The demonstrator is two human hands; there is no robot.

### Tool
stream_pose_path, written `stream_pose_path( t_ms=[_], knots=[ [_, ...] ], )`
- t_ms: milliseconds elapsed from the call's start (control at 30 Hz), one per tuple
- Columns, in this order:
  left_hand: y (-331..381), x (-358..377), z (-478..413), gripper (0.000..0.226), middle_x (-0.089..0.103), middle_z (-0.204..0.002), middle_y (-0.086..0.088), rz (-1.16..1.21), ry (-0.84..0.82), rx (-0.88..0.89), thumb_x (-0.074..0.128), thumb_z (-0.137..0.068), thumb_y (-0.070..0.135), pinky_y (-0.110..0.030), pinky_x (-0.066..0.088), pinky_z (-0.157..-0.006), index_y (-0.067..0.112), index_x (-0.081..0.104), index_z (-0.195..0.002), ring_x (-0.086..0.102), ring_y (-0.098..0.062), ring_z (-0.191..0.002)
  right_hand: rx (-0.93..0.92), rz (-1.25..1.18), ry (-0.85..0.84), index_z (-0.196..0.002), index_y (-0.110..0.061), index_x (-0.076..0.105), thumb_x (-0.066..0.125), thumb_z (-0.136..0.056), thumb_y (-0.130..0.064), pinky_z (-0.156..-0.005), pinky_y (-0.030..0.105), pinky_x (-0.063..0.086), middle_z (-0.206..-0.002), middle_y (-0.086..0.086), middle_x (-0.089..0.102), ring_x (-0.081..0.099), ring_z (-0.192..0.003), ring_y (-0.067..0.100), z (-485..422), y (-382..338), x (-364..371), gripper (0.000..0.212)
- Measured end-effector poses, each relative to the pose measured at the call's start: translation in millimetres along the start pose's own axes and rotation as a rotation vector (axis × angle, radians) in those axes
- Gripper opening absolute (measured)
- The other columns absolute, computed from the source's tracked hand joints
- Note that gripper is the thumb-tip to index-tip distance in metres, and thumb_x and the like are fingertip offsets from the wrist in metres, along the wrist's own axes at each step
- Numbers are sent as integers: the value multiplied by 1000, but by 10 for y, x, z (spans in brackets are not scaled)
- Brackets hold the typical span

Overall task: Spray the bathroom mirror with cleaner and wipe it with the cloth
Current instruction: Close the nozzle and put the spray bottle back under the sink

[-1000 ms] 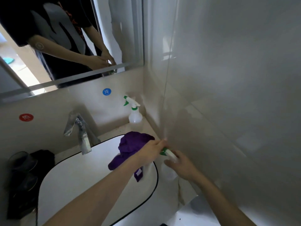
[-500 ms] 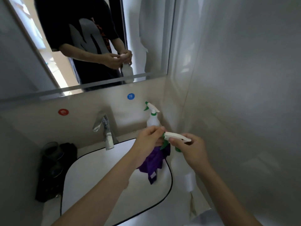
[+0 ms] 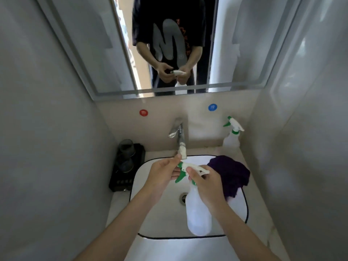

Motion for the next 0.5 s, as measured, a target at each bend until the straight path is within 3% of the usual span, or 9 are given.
stream_pose_path(
  t_ms=[167, 500],
  knots=[
    [-162, -303, 83, 25, 79, -94, -15, 33, 58, -8, 69, -97, 29, -32, 59, -85, 5, 74, -92, 76, -27, -95, 4, 11, -45, -87, -1, 69, 74, -92, -22, -61, 15, 48, -78, 14, 72, 63, -65, 6, 34, 175, 283, 22],
    [-182, -267, -61, 19, 77, -93, -18, -22, 78, 75, 66, -98, 11, -34, 61, -81, -5, 75, -104, 74, -27, -84, 20, -10, -1, -86, -10, 67, 74, -92, -19, -63, 20, 49, -74, 5, 70, 63, -66, 10, -65, 255, 286, 13]
  ],
)
Point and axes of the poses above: each hand's wrist, its own z-axis away from the middle knuckle, its own x-axis out of the palm, y = z × x, the point moved 5 cm from there along -z, towards the middle knuckle
